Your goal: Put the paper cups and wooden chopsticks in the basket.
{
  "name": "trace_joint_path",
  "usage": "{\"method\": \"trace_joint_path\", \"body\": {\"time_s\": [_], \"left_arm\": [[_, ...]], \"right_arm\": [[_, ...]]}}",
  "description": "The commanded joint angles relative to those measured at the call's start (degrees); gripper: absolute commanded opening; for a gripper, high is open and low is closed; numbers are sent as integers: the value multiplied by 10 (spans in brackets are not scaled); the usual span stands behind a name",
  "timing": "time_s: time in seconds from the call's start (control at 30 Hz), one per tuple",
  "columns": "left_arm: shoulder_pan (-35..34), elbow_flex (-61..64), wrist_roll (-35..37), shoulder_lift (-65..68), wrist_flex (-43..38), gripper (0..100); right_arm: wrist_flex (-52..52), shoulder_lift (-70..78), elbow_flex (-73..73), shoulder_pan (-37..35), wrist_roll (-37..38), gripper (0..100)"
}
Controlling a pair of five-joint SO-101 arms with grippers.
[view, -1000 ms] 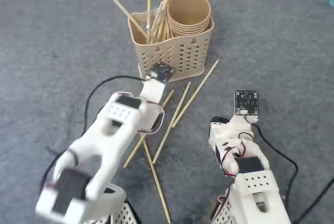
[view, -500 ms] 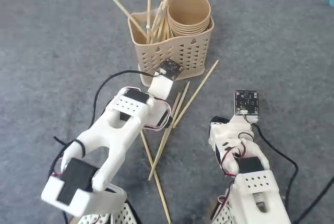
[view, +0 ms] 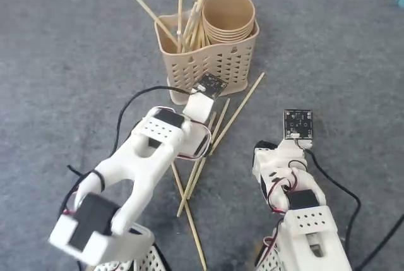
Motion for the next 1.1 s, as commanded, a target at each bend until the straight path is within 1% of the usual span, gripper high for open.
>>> {"method": "trace_joint_path", "body": {"time_s": [0.0, 0.13, 0.4, 0.57, 0.63, 0.73, 0.83, 1.07], "left_arm": [[40, -21, 15, -73, 26, 187], [42, -7, 15, -80, 6, 187], [-12, 50, 12, -78, -111, 187], [-24, 51, 15, -18, -160, 186], [-24, 29, 15, 2, -150, 175], [-18, 6, 10, 18, -119, 116], [-5, 3, 10, 25, -119, 82], [1, 7, 10, 25, -116, 82]], "right_arm": [[-15, -14, -2, 2, 9, 13], [-15, -14, -2, 2, 9, 13], [-15, -14, -2, 2, 9, 13], [-15, -14, -2, 2, 9, 13], [-15, -14, -2, 2, 9, 13], [-15, -14, -2, 2, 9, 13], [-15, -14, -2, 2, 9, 13], [-15, -14, -2, 2, 9, 13]]}}
